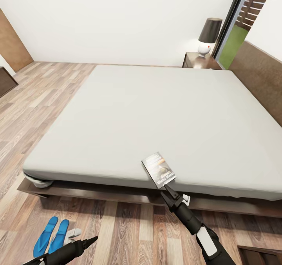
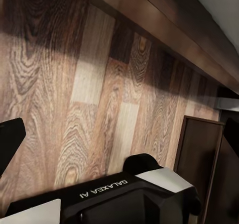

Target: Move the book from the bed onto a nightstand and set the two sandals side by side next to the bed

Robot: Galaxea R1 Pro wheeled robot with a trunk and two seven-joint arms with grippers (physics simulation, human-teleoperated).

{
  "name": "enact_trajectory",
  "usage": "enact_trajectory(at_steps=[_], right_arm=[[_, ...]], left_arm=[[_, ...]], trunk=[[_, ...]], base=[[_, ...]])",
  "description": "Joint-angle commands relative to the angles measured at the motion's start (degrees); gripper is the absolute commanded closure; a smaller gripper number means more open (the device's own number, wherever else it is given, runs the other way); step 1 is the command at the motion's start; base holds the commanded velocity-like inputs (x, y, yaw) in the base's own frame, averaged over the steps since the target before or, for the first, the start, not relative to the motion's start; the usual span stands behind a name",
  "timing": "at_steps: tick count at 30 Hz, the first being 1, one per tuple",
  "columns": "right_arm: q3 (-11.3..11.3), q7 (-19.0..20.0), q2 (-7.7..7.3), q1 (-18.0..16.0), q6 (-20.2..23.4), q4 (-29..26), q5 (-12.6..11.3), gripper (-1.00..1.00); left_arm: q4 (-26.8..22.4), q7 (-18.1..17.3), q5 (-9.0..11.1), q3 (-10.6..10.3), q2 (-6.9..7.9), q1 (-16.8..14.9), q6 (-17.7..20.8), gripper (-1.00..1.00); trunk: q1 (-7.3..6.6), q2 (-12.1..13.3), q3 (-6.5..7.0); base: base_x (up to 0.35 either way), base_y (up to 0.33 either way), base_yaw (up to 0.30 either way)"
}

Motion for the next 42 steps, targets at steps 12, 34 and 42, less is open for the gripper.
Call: enact_trajectory(at_steps=[12,34,42], right_arm=[[-0.24,0.13,-0.01,-0.03,0.57,-0.05,-0.04,-1.00],[-0.22,0.13,0.00,-0.03,0.57,-0.01,-0.04,-1.00],[-0.22,0.13,-0.01,-0.05,0.57,0.01,-0.04,-1.00]], left_arm=[[-0.01,-0.13,0.59,-0.40,-0.05,-0.03,0.34,-1.00],[-0.01,-0.13,0.59,-0.39,-0.40,-0.03,0.34,-1.00],[-0.01,-0.13,0.59,-0.39,-0.40,-0.03,0.34,-1.00]], trunk=[[2.64,-4.84,-2.19],[7.47,-13.67,-6.14],[7.69,-14.07,-6.32]], base=[[0.000,0.000,0.000],[0.000,0.000,0.000],[0.000,0.000,0.000]])
